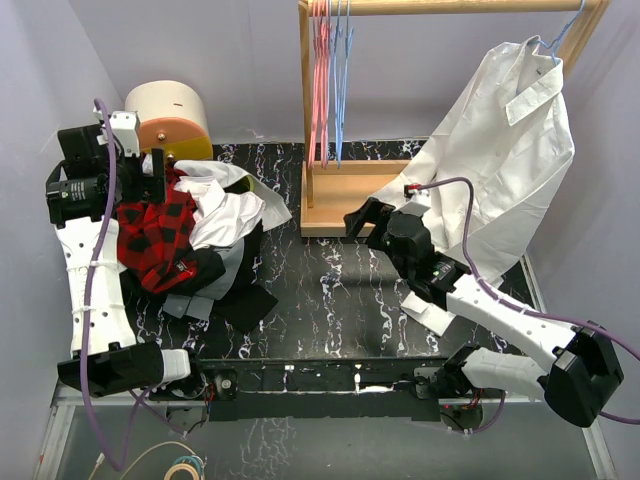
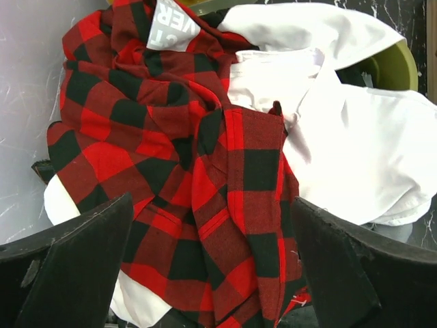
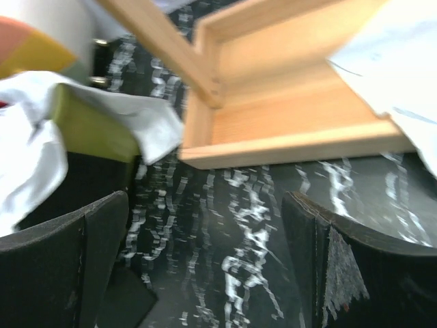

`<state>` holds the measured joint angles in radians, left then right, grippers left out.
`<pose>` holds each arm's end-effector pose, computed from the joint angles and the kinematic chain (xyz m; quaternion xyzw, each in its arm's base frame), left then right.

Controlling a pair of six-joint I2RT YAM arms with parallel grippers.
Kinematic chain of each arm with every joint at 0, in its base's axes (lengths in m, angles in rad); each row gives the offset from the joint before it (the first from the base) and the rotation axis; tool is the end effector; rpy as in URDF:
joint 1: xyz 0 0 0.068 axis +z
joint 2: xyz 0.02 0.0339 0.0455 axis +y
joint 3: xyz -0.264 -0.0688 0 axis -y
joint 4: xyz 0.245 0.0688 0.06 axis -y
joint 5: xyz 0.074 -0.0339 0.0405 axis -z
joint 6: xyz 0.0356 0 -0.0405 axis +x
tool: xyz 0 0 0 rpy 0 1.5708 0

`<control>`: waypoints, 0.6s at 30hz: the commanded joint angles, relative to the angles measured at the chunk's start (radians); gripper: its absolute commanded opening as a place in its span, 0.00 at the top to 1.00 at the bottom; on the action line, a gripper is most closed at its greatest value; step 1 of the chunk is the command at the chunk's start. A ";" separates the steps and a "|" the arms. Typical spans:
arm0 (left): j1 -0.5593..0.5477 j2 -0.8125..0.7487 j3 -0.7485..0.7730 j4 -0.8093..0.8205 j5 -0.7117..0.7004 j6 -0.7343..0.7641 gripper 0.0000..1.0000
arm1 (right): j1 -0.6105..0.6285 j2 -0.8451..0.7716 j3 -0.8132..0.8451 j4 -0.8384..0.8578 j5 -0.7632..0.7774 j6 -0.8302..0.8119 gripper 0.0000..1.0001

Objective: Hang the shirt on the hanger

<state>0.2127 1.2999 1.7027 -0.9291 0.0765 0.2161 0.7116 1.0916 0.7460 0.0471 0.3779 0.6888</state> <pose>0.2409 0.0493 0.4641 0.0205 0.8660 0.0737 0.4941 0.1990 0.1543 0.2897 0.1026 0.7913 0.2605 0.5436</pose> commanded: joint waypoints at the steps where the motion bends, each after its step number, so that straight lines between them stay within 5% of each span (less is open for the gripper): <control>1: -0.005 -0.007 0.003 -0.078 0.134 0.090 0.03 | -0.008 -0.019 0.075 -0.254 0.216 0.077 0.02; 10: -0.012 0.061 0.119 -0.408 0.321 0.329 0.03 | -0.009 -0.234 -0.127 0.085 0.004 -0.275 0.02; 18: -0.037 0.109 0.089 -0.481 0.304 0.399 0.03 | -0.009 -0.146 -0.041 0.051 -0.161 -0.302 0.02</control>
<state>0.1883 1.4040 1.8133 -1.3476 0.3573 0.5602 0.7040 0.9134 0.6399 0.0422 0.3332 0.4297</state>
